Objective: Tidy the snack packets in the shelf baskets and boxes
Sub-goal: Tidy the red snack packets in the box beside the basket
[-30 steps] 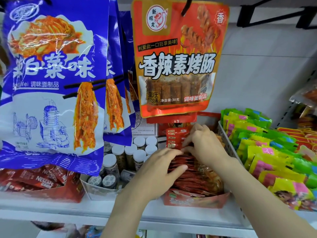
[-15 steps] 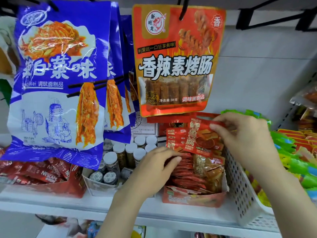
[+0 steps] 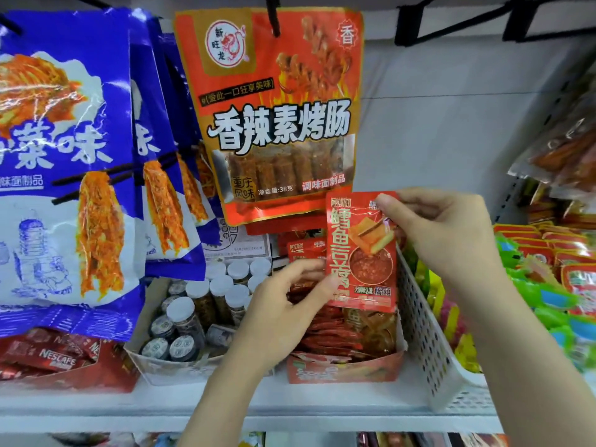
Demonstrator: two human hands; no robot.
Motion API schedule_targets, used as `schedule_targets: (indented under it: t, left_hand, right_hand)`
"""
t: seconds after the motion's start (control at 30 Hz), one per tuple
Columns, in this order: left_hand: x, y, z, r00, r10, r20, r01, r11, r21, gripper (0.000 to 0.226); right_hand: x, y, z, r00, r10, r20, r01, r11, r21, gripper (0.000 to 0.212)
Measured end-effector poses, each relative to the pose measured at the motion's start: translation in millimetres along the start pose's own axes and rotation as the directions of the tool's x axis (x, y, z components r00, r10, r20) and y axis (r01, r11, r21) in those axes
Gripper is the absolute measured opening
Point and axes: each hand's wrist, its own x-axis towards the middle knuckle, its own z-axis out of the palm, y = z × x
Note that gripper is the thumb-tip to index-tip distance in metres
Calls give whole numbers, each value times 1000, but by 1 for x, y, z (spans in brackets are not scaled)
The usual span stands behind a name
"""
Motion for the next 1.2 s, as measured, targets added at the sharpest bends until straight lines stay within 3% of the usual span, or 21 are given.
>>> schedule_targets:
  t: [0.13, 0.43, 0.5, 0.57, 0.63, 0.9, 0.97, 1.07, 1.2]
  left_hand:
    - [-5, 5, 6, 998, 43, 40, -42, 999, -13, 28]
    - [-9, 9, -10, 986, 70, 151, -53, 992, -117, 21]
    - [-12, 11, -10, 975, 25, 220, 34, 965, -259, 30]
    - [-14, 16, -6, 941, -46, 334, 233, 804, -547, 53]
    - [-14, 23, -4, 917, -64, 394, 341, 638, -691, 64]
    - [-15, 34, -8, 852, 90, 516, 478, 272, -836, 69]
    - [-17, 33, -8, 837, 102, 538, 488, 306, -817, 67]
    - [-17, 32, -3, 884, 35, 465, 406, 434, -804, 50]
    - [-14, 32, -1, 972, -180, 152, 236, 707, -667, 36]
  right_hand:
    - [-5, -4, 1, 984, 145, 104, -165, 963, 212, 5]
    - [-4, -1, -5, 959, 233, 161, -264, 942, 206, 14]
    - [-5, -3, -5, 950, 239, 201, -284, 930, 235, 18]
    - [-8, -5, -4, 932, 226, 283, -307, 909, 282, 24]
    - [-12, -6, -1, 908, 208, 365, -332, 887, 322, 25]
    - [-15, -10, 2, 834, 96, 544, -437, 717, 543, 18]
    - [-15, -11, 2, 831, 98, 547, -462, 669, 582, 20]
    - [-17, -14, 4, 830, 101, 548, -463, 672, 578, 26]
    - [-13, -16, 3, 795, 173, 582, -522, 685, 509, 41]
